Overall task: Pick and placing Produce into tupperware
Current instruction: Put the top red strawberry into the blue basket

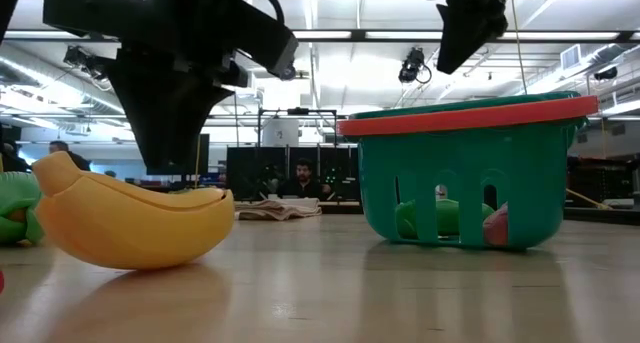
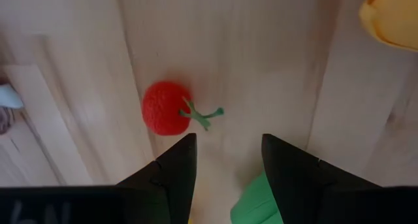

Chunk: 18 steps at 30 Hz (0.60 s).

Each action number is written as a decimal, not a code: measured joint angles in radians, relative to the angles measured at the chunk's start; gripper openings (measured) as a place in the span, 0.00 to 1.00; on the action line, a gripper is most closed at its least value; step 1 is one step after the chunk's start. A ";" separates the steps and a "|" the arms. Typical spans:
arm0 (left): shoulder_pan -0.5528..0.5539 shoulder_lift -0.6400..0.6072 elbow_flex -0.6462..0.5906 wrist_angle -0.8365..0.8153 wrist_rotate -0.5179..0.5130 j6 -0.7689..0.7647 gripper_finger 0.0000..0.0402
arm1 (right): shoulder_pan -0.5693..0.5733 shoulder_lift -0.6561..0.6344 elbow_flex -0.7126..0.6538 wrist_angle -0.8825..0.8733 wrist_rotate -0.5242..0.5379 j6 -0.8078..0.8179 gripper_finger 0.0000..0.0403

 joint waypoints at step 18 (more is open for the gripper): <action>0.000 0.000 0.000 0.004 0.000 0.197 0.44 | 0.000 0.000 0.000 0.000 0.018 0.244 0.40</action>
